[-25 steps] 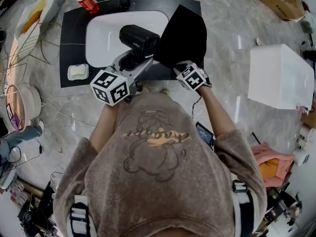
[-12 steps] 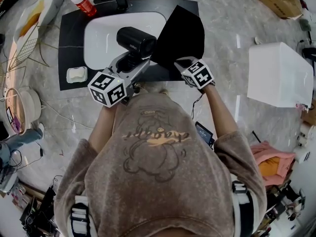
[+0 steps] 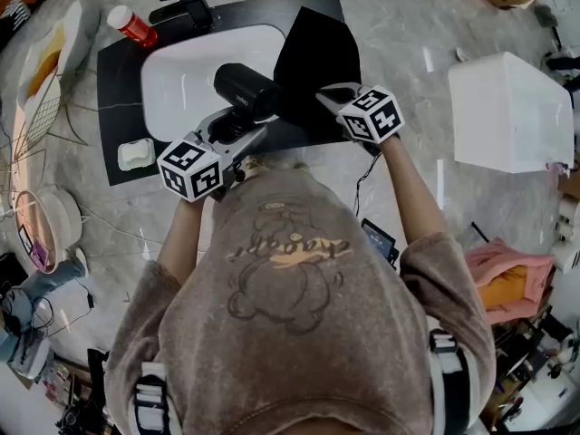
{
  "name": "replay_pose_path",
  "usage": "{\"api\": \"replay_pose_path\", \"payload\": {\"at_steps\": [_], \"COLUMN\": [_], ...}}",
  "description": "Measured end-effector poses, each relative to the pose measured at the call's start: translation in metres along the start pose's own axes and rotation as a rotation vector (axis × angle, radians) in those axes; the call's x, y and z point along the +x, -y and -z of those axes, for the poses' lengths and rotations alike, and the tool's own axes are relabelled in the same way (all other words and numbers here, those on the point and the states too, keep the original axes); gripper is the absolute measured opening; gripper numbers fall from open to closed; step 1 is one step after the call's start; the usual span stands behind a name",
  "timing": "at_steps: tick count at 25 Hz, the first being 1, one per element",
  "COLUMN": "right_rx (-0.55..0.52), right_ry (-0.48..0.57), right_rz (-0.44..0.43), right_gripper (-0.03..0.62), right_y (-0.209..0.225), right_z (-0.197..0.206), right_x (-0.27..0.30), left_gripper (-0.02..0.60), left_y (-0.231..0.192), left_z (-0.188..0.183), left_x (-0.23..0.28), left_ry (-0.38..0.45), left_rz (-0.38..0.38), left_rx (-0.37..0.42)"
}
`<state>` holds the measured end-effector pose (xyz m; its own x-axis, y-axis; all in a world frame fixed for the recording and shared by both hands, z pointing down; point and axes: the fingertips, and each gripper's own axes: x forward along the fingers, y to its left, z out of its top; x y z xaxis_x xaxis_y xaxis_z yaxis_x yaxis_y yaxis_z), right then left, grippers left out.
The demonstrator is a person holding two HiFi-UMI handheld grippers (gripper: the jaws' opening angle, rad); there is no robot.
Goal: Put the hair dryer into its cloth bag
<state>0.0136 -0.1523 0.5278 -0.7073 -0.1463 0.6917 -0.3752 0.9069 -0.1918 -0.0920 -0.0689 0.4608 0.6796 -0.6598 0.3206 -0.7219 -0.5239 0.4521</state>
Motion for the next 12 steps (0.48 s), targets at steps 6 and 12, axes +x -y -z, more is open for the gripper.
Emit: {"api": "replay_pose_path", "payload": {"at_steps": [6,12], "right_rx": [0.055,0.073], "right_ry": [0.053,0.066], "right_rz": [-0.004,0.027], "right_gripper": [0.011,0.011], "right_y": [0.009,0.028], "right_z": [-0.013,-0.026], "right_x": [-0.011,-0.014], "left_gripper": [0.258,0.258], "left_y": [0.011,0.021], "left_z": [0.025,0.049], "left_x": [0.011,0.027], "left_ry": [-0.108,-0.198], "left_rz": [0.076,0.131], "left_rx": [0.024,0.045]}}
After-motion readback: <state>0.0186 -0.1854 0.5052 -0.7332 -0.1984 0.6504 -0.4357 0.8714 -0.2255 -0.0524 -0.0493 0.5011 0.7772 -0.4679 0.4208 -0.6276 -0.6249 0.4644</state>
